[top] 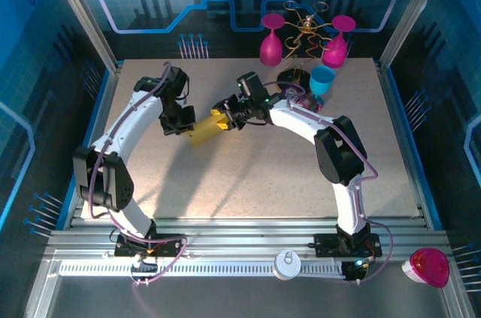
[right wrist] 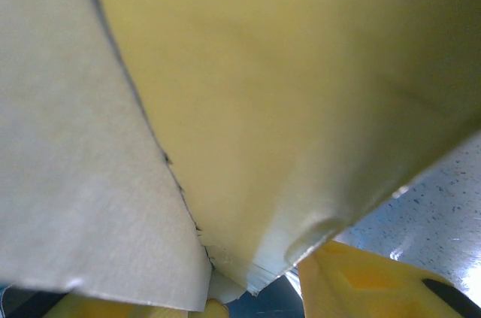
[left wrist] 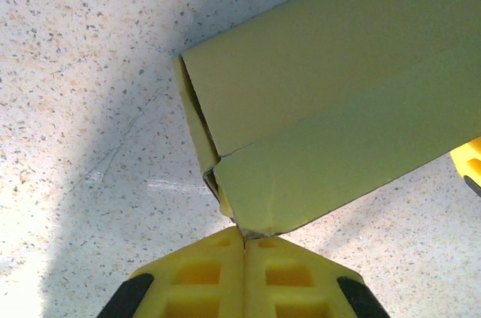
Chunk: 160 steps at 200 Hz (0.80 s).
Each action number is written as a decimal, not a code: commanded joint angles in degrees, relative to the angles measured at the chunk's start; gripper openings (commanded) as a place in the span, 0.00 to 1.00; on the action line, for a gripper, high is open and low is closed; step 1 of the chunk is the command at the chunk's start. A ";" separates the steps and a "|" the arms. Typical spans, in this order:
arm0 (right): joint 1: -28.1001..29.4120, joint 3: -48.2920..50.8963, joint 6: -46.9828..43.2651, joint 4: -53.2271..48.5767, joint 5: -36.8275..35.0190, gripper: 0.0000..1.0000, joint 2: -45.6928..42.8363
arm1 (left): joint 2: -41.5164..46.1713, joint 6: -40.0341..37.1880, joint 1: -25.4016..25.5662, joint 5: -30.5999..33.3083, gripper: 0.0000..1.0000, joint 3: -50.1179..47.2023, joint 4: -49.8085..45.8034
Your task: Fold the paper box
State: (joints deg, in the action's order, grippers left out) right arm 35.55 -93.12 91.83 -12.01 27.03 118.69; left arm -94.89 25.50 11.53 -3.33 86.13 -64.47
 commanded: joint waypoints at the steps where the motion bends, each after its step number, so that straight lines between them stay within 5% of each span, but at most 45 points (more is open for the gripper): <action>1: 0.05 -1.53 0.28 -2.04 0.57 0.41 1.54 | -1.23 -0.63 -1.63 -2.81 0.00 1.94 -1.25; 160: 0.16 -2.59 -0.29 -3.26 0.42 0.41 2.07 | -2.05 -4.40 -1.87 -1.25 0.00 -0.43 -3.69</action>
State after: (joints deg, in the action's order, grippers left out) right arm 35.55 -94.24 91.90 -12.82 27.07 119.28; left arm -95.85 22.70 9.96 -6.28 86.94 -65.76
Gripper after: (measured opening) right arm 0.408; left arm 0.053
